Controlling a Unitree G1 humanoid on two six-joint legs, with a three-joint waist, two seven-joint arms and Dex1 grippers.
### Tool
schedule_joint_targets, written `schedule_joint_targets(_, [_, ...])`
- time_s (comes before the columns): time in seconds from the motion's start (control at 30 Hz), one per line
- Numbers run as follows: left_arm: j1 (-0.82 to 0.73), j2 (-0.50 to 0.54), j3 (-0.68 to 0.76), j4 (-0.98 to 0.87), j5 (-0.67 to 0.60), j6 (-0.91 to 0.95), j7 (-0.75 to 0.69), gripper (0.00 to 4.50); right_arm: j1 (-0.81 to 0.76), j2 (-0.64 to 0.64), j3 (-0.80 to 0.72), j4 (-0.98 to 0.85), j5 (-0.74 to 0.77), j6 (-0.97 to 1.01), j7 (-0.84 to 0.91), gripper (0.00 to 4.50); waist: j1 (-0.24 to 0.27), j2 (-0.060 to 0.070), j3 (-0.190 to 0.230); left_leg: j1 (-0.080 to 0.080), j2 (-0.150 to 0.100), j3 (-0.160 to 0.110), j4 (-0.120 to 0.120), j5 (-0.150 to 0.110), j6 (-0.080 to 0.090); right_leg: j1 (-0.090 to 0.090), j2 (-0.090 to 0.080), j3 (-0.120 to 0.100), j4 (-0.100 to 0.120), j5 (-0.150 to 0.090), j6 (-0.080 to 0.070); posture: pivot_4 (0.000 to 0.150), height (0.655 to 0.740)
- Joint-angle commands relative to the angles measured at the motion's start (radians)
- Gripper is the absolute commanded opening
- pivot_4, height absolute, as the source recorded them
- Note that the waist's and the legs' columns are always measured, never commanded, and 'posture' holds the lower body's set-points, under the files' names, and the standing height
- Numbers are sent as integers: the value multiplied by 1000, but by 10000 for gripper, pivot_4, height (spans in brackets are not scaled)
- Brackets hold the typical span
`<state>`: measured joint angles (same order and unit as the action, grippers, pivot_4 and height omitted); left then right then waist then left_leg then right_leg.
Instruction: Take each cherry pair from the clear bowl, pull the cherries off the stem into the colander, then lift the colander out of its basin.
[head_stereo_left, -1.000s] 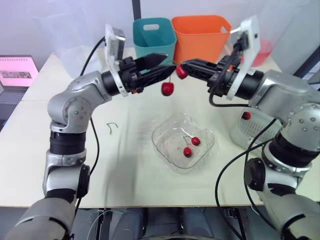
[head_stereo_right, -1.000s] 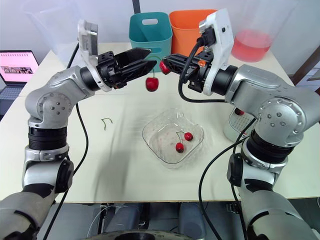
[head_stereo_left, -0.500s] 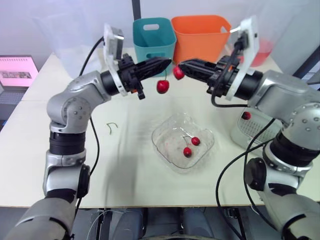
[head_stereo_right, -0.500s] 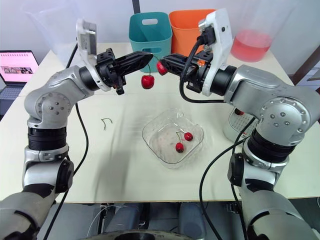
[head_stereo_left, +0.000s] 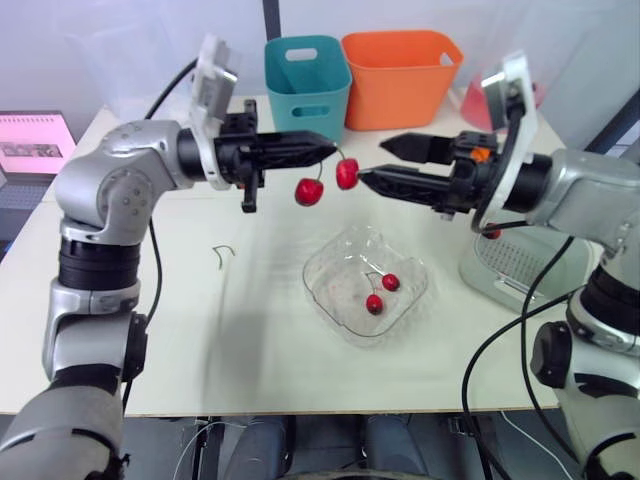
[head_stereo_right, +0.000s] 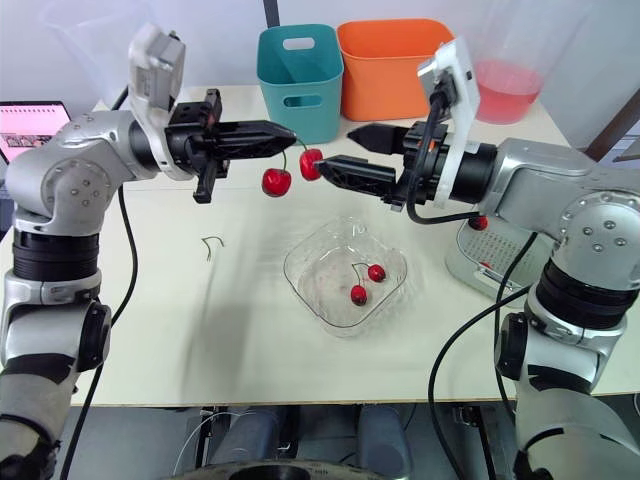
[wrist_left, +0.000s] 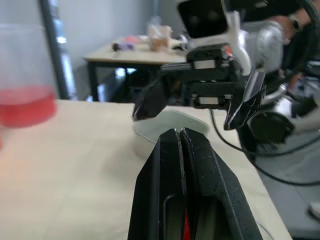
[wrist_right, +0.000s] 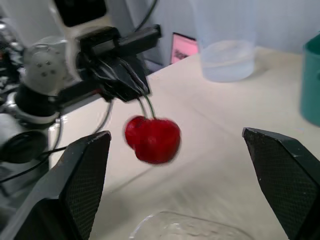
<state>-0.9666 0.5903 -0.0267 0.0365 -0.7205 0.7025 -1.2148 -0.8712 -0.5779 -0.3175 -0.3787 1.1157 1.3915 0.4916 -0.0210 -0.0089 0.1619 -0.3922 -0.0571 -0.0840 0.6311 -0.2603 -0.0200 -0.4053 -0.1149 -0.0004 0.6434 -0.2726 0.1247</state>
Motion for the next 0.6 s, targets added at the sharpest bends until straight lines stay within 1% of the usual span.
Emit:
schedule_joint_targets(0.03, [-38,5,-3,-3,24,-37,-37,0,-8,34,9,-9,71,0,-41,44711,0,0,0,0,0,0,0,0,0,0,0,0,0,0,0,1500,7400])
schedule_joint_targets(0.2, [-47,-21,4,-1,33,-41,-26,0,21,57,44,-18,110,-12,-91,44711,4,0,0,0,0,0,0,0,0,0,0,0,0,0,0,1500,7400])
schedule_joint_targets(0.53, [-40,-36,9,-19,35,-39,-18,0,36,73,73,1,168,-53,-167,44711,1,0,0,0,0,0,0,0,0,0,0,0,0,0,0,1500,7400])
schedule_joint_targets(0.6, [-38,-37,10,-20,36,-39,-17,0,33,75,75,7,176,-63,-181,39683,1,0,0,0,0,0,0,0,0,0,0,0,0,0,0,1500,7400])
